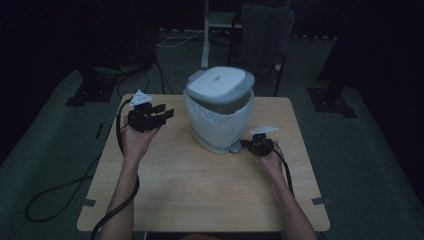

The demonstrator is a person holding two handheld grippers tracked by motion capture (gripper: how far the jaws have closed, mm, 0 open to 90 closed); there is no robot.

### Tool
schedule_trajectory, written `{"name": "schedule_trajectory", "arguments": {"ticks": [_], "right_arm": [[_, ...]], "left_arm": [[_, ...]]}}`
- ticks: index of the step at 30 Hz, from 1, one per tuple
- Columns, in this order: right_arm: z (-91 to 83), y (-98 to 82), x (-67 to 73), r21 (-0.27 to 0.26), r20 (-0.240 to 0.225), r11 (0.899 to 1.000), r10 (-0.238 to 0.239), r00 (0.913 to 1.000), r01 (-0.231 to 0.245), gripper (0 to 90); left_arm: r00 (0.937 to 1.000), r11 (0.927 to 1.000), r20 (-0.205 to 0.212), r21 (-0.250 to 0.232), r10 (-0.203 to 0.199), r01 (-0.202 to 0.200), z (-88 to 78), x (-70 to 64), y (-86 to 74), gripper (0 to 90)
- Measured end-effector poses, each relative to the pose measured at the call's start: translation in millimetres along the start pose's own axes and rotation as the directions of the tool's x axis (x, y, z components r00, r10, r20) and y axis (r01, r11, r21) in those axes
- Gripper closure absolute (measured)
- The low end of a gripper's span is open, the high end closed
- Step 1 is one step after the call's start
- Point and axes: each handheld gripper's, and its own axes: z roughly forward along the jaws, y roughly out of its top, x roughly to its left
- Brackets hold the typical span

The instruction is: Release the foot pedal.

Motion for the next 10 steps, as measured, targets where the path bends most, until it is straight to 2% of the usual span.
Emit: {"name": "schedule_trajectory", "arguments": {"ticks": [1, 2, 4, 7, 8, 10], "right_arm": [[0.0, 0.0, 0.0, 0.0, 0.0, 1.0, 0.0, 1.0, 0.0, 89.9], [-7.7, 1.8, -6.2, -0.025, 0.022, 0.999, 0.02, 0.9996, -0.019, 89.9], [-13.4, 1.6, -12.8, -0.041, 0.043, 0.998, 0.04, 0.9983, -0.039, 90.0], [-17.4, -4.1, -24.8, -0.022, 0.087, 0.998, 0.059, 0.9944, -0.058, 89.6], [-17.4, -4.1, -24.8, -0.022, 0.087, 0.998, 0.059, 0.9944, -0.058, 89.6], [-14.6, -11.6, -34.9, 0.019, 0.153, 0.998, 0.059, 0.9865, -0.062, 74.2]], "left_arm": [[1.0, 1.0, 0.0, 0.0, 0.0, 0.0, 0.0, 0.0, 0.0, 56.7], [1.0, 1.0, -0.002, 0.0, -0.009, 0.009, -0.4, 2.6, -3.9, 56.8], [0.9998, 0.9998, -0.004, 0.004, -0.017, 0.017, -0.1, 4.4, -8.1, 56.7], [0.9997, 0.9997, 0.0, 0.008, -0.024, 0.024, 1.7, 5.0, -15.0, 56.5], [0.9997, 0.9997, 0.0, 0.008, -0.024, 0.024, 1.7, 5.0, -15.0, 55.9], [0.9997, 0.9997, 0.004, 0.011, -0.023, 0.023, 3.8, 3.4, -21.9, 55.6]]}}
